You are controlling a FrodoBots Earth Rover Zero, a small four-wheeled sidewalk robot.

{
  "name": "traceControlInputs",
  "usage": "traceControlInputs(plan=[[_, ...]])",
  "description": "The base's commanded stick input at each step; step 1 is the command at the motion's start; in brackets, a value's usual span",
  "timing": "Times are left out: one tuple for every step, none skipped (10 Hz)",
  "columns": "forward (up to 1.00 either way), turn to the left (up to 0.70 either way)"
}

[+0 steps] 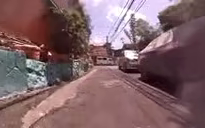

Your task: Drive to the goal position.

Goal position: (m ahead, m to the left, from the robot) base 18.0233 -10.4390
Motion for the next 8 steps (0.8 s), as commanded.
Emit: traceControlInputs(plan=[[0.7, 0.08], [0.7, 0.08], [0.7, 0.08], [0.7, 0.08], [0.7, 0.08], [0.7, 0.08], [0.7, 0.08], [0.7, 0.08]])
